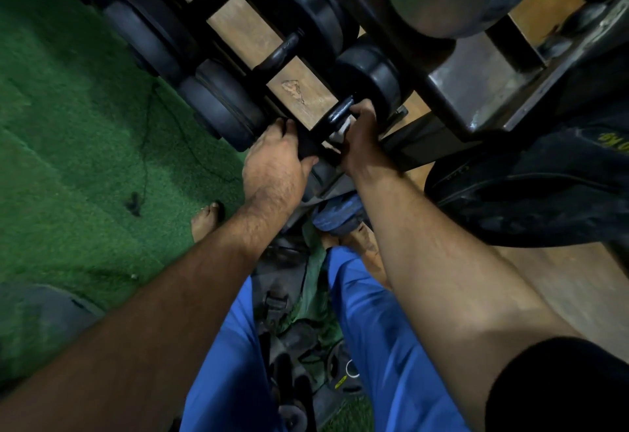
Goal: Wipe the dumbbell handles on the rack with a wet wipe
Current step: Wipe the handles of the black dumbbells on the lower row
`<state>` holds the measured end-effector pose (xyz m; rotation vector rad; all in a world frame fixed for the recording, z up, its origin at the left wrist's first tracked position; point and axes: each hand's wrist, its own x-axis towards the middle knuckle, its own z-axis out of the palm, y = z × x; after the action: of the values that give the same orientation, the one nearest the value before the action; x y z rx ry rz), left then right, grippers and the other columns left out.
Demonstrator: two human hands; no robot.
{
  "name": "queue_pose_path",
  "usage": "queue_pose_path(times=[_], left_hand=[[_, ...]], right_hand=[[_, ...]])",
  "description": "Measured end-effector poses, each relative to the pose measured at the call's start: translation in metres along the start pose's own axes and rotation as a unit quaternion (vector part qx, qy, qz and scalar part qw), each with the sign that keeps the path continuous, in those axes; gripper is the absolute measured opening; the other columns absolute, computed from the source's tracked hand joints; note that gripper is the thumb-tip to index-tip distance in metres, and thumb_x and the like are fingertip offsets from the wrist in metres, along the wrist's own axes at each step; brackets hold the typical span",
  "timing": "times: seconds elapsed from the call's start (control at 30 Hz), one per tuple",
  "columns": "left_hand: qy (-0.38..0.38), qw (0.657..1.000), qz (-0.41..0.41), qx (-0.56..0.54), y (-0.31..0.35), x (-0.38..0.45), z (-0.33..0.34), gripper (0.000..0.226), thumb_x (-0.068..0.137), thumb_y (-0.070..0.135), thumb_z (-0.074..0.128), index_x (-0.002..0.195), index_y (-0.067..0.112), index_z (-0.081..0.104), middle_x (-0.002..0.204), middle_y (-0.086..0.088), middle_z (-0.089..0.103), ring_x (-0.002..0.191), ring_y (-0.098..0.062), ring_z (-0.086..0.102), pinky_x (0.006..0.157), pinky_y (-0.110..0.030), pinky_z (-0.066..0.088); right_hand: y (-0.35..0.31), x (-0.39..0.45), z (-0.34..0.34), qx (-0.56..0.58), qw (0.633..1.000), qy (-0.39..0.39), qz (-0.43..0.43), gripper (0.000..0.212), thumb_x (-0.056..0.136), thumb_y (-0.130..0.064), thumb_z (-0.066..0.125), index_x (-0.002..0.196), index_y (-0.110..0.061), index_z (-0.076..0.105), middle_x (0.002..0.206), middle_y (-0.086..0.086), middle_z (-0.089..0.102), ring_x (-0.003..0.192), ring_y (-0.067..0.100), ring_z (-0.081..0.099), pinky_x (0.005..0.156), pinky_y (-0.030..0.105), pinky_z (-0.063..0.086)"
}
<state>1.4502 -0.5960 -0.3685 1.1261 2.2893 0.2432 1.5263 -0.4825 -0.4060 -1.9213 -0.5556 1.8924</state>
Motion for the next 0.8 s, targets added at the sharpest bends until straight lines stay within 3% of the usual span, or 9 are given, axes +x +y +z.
queue_pose_path(times=[0.1,0.23,0.33,0.4,0.5,0.53,0.6,0.7,0.8], left_hand=[[-0.001,1.000,0.001,-0.002,0.000,-0.001,-0.001,0.075,0.088,0.043,0.065,0.149,0.009,0.036,0.154,-0.010,0.036,0.139,-0.027,0.038,0.111,-0.037,0.035],[0.005,1.000,0.007,-0.001,-0.001,0.000,0.000,0.075,0.088,0.043,0.066,0.148,0.008,0.037,0.154,-0.010,0.036,0.139,-0.027,0.037,0.112,-0.037,0.034],[0.009,1.000,0.008,-0.011,-0.002,-0.002,0.002,0.075,0.087,0.041,0.067,0.147,0.007,0.038,0.152,-0.012,0.038,0.139,-0.028,0.038,0.112,-0.038,0.036],[0.012,1.000,0.007,-0.015,-0.002,-0.003,0.003,0.074,0.087,0.041,0.067,0.147,0.007,0.038,0.153,-0.012,0.038,0.140,-0.028,0.038,0.113,-0.038,0.035],[0.007,1.000,0.005,-0.011,-0.003,-0.001,0.003,0.075,0.088,0.042,0.066,0.148,0.007,0.037,0.154,-0.011,0.037,0.140,-0.027,0.037,0.114,-0.038,0.034],[0.004,1.000,0.004,-0.008,-0.003,-0.001,0.003,0.076,0.088,0.042,0.066,0.148,0.007,0.036,0.154,-0.011,0.036,0.141,-0.027,0.037,0.113,-0.038,0.034],[0.001,1.000,0.004,-0.003,-0.002,0.000,0.002,0.076,0.088,0.043,0.065,0.149,0.008,0.036,0.154,-0.010,0.035,0.141,-0.026,0.036,0.113,-0.038,0.034],[-0.002,1.000,0.001,0.003,-0.002,0.000,0.001,0.076,0.089,0.044,0.064,0.149,0.008,0.034,0.154,-0.010,0.035,0.141,-0.026,0.035,0.113,-0.037,0.035],[-0.001,1.000,0.002,0.004,-0.003,0.001,0.002,0.076,0.088,0.044,0.065,0.149,0.009,0.035,0.153,-0.010,0.036,0.141,-0.025,0.035,0.114,-0.036,0.034]], right_hand=[[0.001,0.000,-0.002,0.001,1.000,-0.009,0.018,0.036,0.077,-0.043,0.048,0.096,-0.015,0.061,0.083,0.007,0.066,0.071,0.024,0.062,0.055,0.022,0.050],[-0.003,0.003,0.010,0.026,1.000,0.011,0.000,0.018,0.080,-0.028,0.048,0.071,-0.015,0.056,0.054,-0.001,0.059,0.055,0.019,0.057,0.050,0.018,0.044],[0.009,0.007,0.004,-0.042,0.999,-0.006,0.019,0.021,0.065,-0.030,0.057,0.076,-0.014,0.064,0.077,0.008,0.067,0.077,0.027,0.064,0.070,0.036,0.057],[0.013,0.014,0.000,-0.082,0.995,-0.015,0.052,0.036,0.055,-0.021,0.059,0.087,-0.005,0.069,0.090,0.019,0.065,0.087,0.036,0.066,0.082,0.046,0.055],[0.007,0.009,0.006,-0.129,0.990,0.062,0.016,0.026,0.084,-0.006,0.056,0.105,0.004,0.068,0.096,0.019,0.067,0.082,0.030,0.068,0.062,0.029,0.058],[0.009,0.009,0.007,-0.178,0.978,0.111,-0.020,0.025,0.093,-0.009,0.053,0.107,0.004,0.069,0.099,0.016,0.069,0.084,0.028,0.068,0.059,0.023,0.054],[0.014,0.009,0.004,-0.298,0.925,0.192,-0.134,0.029,0.099,-0.019,0.051,0.110,-0.002,0.072,0.112,0.014,0.072,0.103,0.029,0.067,0.079,0.027,0.053],[0.019,0.001,0.001,-0.420,0.860,0.161,-0.240,0.034,0.098,-0.014,0.050,0.129,-0.017,0.065,0.134,0.010,0.062,0.126,0.028,0.055,0.103,0.032,0.043],[0.017,0.009,-0.004,-0.588,0.727,0.114,-0.337,0.038,0.101,-0.021,0.044,0.134,-0.027,0.061,0.144,0.001,0.054,0.135,0.021,0.045,0.106,0.027,0.032]])
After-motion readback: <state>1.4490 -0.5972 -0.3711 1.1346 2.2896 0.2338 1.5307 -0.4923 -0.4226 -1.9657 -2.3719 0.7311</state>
